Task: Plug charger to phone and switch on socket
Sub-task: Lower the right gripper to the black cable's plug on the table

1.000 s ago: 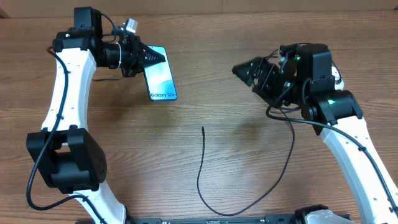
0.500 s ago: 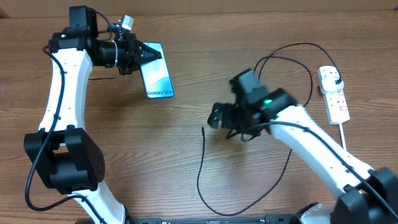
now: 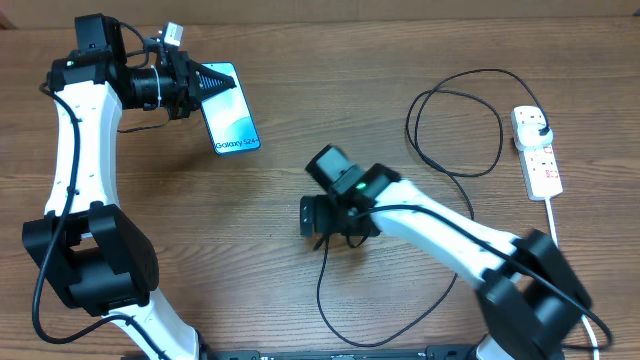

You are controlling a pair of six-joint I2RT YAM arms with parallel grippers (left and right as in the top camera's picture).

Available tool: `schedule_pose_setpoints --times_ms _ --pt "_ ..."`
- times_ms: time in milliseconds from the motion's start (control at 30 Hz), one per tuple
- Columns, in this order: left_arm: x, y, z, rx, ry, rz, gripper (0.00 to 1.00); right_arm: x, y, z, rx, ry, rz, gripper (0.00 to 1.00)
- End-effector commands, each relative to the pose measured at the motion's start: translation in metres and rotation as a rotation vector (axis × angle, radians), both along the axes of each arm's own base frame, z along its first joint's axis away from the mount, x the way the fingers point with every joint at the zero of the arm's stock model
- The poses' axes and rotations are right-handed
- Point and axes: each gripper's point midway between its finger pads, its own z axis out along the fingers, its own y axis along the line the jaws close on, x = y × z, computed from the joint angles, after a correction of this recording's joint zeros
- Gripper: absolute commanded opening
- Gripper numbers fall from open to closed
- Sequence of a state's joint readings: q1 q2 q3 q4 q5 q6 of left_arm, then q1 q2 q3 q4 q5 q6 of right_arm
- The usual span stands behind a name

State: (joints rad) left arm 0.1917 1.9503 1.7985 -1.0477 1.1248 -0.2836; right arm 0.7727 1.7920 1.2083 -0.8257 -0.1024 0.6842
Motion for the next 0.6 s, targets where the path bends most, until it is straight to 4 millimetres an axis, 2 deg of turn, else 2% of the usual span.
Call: schedule_pose_setpoints --times_ms 0,233,467,567 --pt "-0.005 -0.005 0.021 -0.038 -0.058 -0.028 0.04 0.004 0.001 -0.010 -0.073 -0.045 -0.013 1.00" --pt "-0.005 -0.005 0.021 -0.034 -0.066 -0.031 0.04 0.015 0.010 -0.012 -0.068 -0.110 -0.023 1.00" --pt "-0.004 -0.004 0.020 -0.020 -0.082 -0.033 0.04 0.023 0.007 -0.041 -0.129 -0.115 -0.027 1.00" --pt "-0.003 -0.003 0.020 -0.015 -0.092 -0.033 0.04 0.024 0.006 -0.044 -0.138 -0.116 -0.028 1.00"
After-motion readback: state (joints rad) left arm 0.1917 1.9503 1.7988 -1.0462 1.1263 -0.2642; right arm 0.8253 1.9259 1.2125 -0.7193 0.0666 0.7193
